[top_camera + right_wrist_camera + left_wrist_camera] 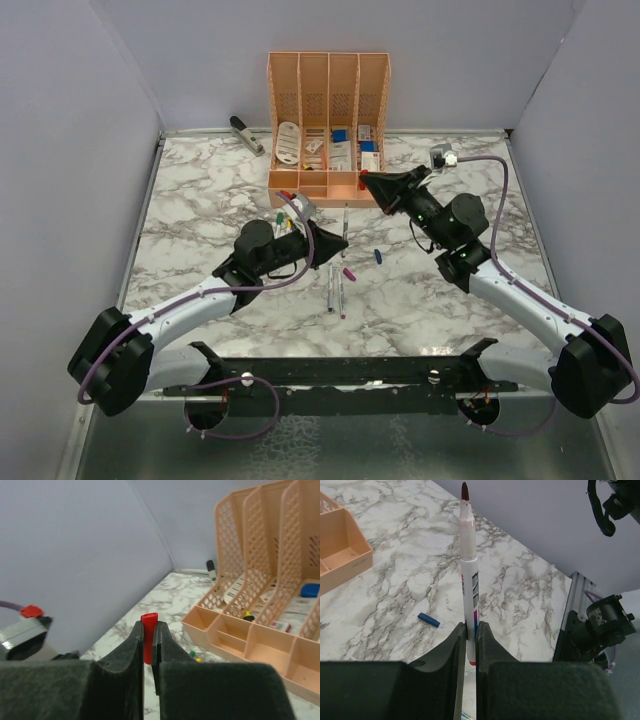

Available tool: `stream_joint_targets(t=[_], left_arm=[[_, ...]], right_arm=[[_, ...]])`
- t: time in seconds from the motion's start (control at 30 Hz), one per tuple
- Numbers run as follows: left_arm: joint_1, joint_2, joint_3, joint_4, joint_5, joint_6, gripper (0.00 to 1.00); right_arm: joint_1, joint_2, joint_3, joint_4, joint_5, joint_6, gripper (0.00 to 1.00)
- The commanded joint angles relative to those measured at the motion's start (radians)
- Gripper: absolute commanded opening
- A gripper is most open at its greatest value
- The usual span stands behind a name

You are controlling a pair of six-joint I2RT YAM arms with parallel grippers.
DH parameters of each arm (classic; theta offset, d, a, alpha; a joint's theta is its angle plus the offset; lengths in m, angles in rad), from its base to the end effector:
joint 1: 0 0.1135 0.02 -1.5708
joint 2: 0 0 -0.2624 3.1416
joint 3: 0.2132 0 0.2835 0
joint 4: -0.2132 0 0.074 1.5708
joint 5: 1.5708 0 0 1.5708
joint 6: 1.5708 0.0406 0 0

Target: Insert the pens into the pen caps

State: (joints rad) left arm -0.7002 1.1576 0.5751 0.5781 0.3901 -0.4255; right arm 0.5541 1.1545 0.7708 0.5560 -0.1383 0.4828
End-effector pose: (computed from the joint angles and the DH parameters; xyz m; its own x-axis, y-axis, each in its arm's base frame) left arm 0.2123 -0.1990 0.2510 -0.3691 -0.1882 -0.9101 0.8063 0.4222 -0.4143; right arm 0.2571 0.1657 0.3250 -0.1664 0.4378 -0.8836 -0.6316 0.6408 0.4365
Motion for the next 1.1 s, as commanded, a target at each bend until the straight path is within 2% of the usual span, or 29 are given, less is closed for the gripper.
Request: stream_joint_targets(t=[0.0,0.2,0.57,1.07], left_arm=[[0.004,0.050,0.068,0.076,0.116,-0.040,0.00],[0.005,0.051,0.081,0.077,0.125,-0.027,0.00],[0.021,0.054,0.080,0.076,0.128,-0.052,0.00],[0.031,0.066,0.084,0.077,0.155,-0.061,0.00]], right_arm=[[-0.005,-0.007,-0.003,0.185,-0.168,0.079,0.01],[-0.005,0.011,0.020,0.197,-0.235,0.089,0.01],[-0.005,0.003,0.028,0.139,-0.236,0.048,0.01],[-0.005,0.016,0.041,0.151,-0.265,0.042,0.01]])
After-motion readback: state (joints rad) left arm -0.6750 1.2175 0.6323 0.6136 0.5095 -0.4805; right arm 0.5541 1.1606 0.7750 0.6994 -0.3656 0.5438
